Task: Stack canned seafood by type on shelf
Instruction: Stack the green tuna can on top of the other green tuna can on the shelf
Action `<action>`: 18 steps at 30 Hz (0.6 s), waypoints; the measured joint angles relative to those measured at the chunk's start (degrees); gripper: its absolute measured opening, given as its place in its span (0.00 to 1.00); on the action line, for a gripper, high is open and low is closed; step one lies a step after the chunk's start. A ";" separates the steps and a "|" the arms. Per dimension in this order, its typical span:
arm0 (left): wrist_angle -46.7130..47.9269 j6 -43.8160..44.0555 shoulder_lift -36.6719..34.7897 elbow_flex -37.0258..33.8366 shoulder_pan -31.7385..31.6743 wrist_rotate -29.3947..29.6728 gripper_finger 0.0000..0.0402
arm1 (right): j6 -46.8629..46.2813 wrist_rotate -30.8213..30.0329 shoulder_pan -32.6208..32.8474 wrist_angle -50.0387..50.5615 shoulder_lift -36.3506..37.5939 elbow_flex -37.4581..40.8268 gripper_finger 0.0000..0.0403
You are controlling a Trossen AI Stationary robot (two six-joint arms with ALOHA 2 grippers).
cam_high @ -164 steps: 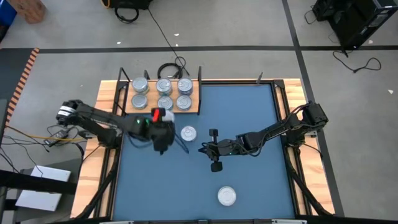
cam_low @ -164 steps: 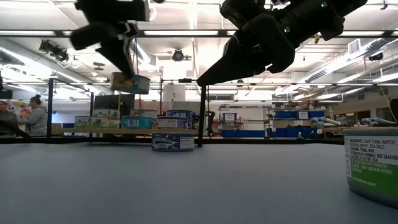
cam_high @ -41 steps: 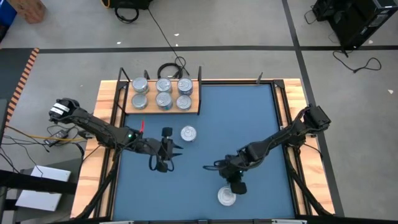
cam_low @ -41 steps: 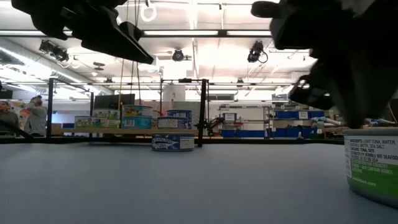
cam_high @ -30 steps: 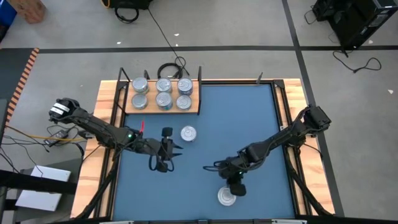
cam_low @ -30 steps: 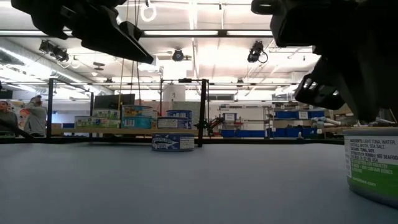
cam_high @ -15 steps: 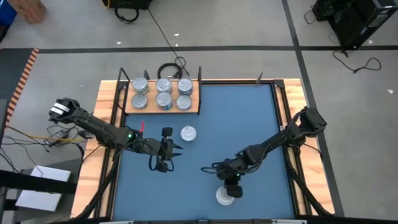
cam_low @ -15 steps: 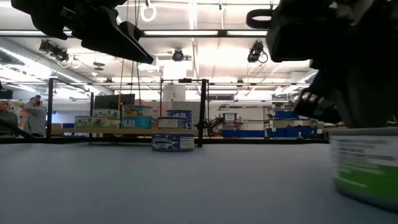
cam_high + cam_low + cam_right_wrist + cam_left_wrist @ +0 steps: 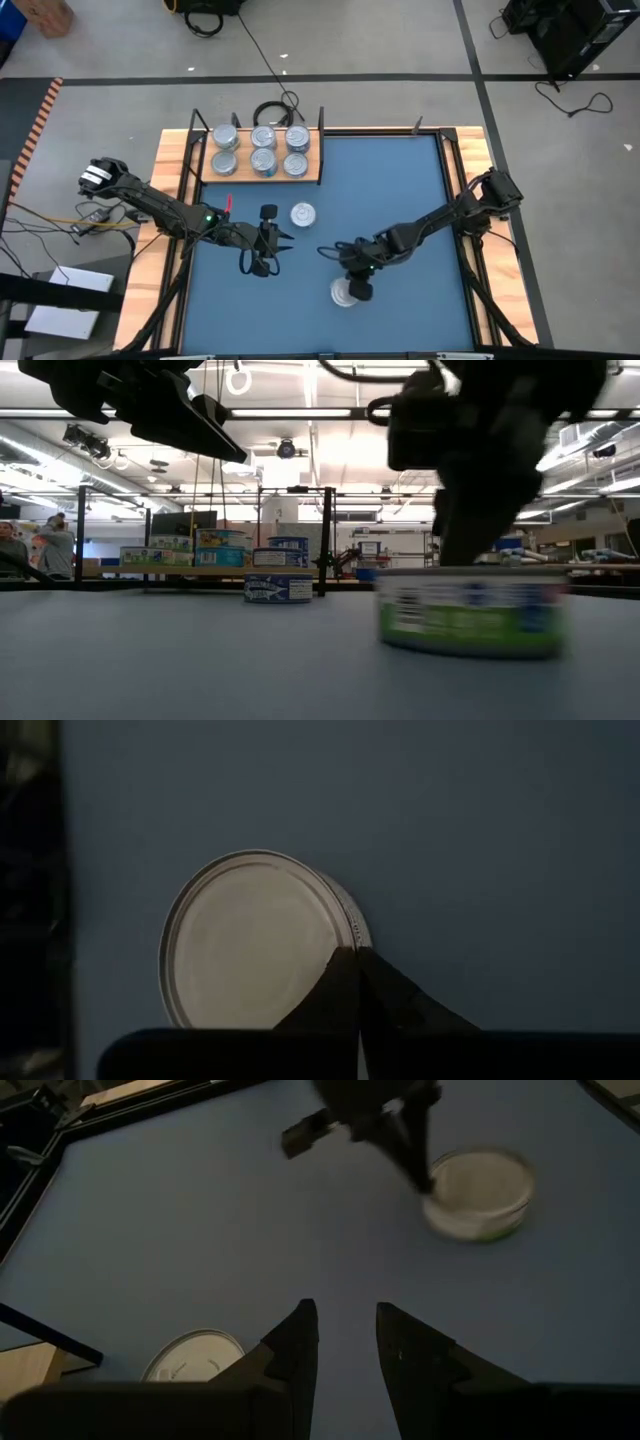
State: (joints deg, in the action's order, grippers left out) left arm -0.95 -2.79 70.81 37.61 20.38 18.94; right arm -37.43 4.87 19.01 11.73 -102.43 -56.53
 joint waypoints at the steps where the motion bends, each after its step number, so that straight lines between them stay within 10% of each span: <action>1: 0.00 0.00 0.00 0.01 0.00 0.00 0.27 | -0.16 -1.23 -0.57 0.00 0.00 0.00 0.01; 18: -8.87 -10.01 9.81 0.02 -0.02 -2.97 0.27 | 2.80 -19.96 -9.42 -4.60 -0.35 0.35 0.02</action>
State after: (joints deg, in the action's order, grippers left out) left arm -9.82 -12.79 80.62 37.63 20.36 15.97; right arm -34.63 -15.09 9.59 7.13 -102.78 -56.18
